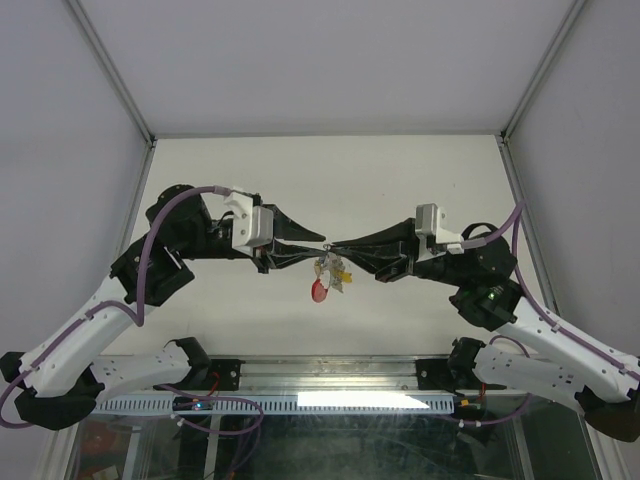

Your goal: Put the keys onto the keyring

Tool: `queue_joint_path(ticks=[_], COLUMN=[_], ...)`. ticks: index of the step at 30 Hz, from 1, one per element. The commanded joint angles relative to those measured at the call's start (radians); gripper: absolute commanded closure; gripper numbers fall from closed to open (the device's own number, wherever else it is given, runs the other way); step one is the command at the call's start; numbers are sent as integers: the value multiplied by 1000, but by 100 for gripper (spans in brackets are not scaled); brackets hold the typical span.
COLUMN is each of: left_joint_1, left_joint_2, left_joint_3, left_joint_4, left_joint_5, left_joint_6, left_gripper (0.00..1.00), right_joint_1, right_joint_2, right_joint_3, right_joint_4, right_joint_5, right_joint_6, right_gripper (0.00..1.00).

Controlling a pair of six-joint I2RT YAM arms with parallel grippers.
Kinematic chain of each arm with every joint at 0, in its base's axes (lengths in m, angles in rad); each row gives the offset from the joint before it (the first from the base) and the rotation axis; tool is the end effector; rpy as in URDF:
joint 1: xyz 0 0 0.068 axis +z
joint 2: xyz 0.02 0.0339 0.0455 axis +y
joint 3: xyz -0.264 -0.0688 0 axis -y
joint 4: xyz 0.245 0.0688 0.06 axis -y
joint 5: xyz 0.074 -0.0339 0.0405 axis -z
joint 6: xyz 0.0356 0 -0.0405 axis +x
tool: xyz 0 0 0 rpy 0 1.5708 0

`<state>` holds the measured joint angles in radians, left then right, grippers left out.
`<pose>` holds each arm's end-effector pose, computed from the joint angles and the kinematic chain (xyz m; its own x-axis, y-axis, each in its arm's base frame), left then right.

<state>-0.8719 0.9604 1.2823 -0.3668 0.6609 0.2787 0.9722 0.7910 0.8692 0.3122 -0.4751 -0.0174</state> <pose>0.1017 -0.1550 0.4597 0.2470 0.0436 -0.9680 0.9683 0.0275 0.2483 0.0833 0.1510 0.4204 0.2313 0.3117 -0.9216 -0.9691 0.1571 -0.1901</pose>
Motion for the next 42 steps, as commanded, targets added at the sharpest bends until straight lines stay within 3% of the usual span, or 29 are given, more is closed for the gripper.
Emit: queue_joint_path(ticks=[1, 23, 28, 41, 42], left_joint_1=[-8, -8, -8, -8, -8], left_joint_2=[-35, 10, 14, 37, 40], left_joint_3=[-9, -20, -20, -14, -14], left_joint_4=[81, 113, 113, 65, 60], left_joint_5=[-5, 44, 43, -78, -89], left_joint_6=[-23, -55, -55, -59, -58], left_gripper=[76, 82, 100, 100, 100], right_joint_1=[3, 4, 4, 3, 3], right_joint_2=[-8, 8, 4, -58, -68], right_joint_3=[14, 40, 38, 65, 65], right_joint_4=[114, 59, 47, -80, -95], right_joint_5=[9, -6, -3, 8, 87], right_joint_6=[19, 3, 0, -6, -51], right_gripper=[100, 100, 100, 100, 73])
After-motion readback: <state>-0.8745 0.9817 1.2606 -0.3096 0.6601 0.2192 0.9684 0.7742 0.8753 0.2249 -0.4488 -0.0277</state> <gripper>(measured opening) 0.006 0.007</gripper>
